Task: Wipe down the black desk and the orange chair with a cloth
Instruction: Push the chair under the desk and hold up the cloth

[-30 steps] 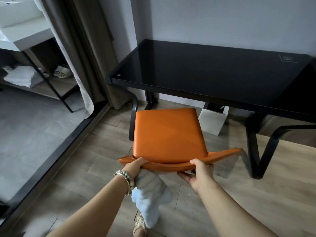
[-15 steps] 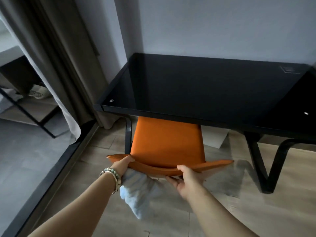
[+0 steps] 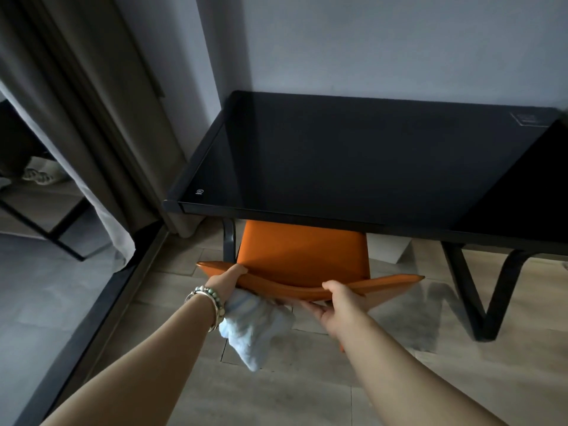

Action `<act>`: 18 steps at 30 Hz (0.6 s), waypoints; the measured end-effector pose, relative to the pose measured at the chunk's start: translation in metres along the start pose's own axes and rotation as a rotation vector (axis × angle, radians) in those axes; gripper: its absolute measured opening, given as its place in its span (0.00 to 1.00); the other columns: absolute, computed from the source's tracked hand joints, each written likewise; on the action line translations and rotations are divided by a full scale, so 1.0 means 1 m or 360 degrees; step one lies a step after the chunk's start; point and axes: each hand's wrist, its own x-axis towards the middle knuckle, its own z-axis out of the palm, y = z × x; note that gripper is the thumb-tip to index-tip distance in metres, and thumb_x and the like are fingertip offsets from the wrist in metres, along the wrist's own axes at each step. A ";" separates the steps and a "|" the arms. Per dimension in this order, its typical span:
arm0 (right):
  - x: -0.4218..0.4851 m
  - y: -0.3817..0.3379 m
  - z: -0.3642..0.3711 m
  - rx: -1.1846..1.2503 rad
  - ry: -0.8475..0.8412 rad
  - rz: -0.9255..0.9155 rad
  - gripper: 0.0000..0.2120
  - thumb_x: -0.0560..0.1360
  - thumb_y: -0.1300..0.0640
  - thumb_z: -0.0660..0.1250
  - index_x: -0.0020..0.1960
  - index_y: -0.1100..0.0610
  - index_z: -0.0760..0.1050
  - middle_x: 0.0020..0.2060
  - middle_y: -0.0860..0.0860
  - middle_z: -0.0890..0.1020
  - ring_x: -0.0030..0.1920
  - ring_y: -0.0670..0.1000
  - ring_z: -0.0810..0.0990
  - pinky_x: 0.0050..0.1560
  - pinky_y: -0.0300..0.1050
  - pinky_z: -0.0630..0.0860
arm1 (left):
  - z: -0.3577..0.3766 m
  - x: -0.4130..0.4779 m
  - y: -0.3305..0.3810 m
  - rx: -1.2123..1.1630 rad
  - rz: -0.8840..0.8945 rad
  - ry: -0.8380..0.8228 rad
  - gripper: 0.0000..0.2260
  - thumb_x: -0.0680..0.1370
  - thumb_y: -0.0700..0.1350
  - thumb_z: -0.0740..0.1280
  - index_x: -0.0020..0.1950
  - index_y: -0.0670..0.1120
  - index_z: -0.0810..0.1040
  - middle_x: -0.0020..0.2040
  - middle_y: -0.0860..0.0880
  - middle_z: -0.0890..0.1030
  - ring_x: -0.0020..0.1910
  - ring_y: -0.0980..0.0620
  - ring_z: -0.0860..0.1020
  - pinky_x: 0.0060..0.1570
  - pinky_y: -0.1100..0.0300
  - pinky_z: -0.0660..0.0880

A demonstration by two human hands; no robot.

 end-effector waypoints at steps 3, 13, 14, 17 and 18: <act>0.002 0.003 -0.008 -0.0081 0.0035 -0.0075 0.23 0.74 0.63 0.68 0.65 0.54 0.62 0.43 0.60 0.74 0.38 0.61 0.78 0.29 0.52 0.78 | -0.002 -0.010 -0.008 -0.0058 0.0018 -0.0052 0.33 0.67 0.64 0.70 0.58 0.38 0.77 0.56 0.39 0.79 0.55 0.39 0.78 0.61 0.46 0.72; -0.025 0.003 -0.074 -0.1538 -0.0313 -0.0471 0.08 0.75 0.61 0.63 0.51 0.51 0.75 0.44 0.50 0.81 0.39 0.48 0.80 0.40 0.42 0.73 | 0.058 -0.096 -0.054 0.0751 0.0755 -0.0188 0.20 0.75 0.37 0.67 0.64 0.48 0.69 0.56 0.52 0.71 0.57 0.52 0.72 0.55 0.65 0.68; -0.030 -0.004 -0.084 -0.1681 -0.0377 -0.0574 0.10 0.75 0.63 0.63 0.51 0.51 0.76 0.46 0.50 0.81 0.41 0.47 0.80 0.40 0.40 0.73 | 0.070 -0.106 -0.055 0.0777 0.0833 -0.0210 0.20 0.74 0.35 0.67 0.63 0.48 0.68 0.56 0.51 0.72 0.54 0.52 0.72 0.52 0.66 0.68; -0.039 -0.031 -0.117 -0.1911 -0.0560 -0.0881 0.23 0.71 0.63 0.68 0.63 0.49 0.70 0.56 0.46 0.76 0.55 0.45 0.75 0.49 0.31 0.71 | 0.112 -0.138 -0.052 0.0854 0.1027 -0.0178 0.21 0.72 0.36 0.70 0.62 0.44 0.66 0.51 0.48 0.73 0.49 0.53 0.72 0.45 0.66 0.68; -0.044 -0.044 -0.129 -0.1911 -0.0629 -0.0961 0.29 0.70 0.62 0.71 0.67 0.47 0.66 0.60 0.45 0.72 0.59 0.45 0.71 0.53 0.30 0.70 | 0.128 -0.149 -0.049 0.0935 0.1087 -0.0188 0.20 0.72 0.38 0.70 0.61 0.43 0.66 0.51 0.48 0.74 0.49 0.53 0.72 0.45 0.66 0.68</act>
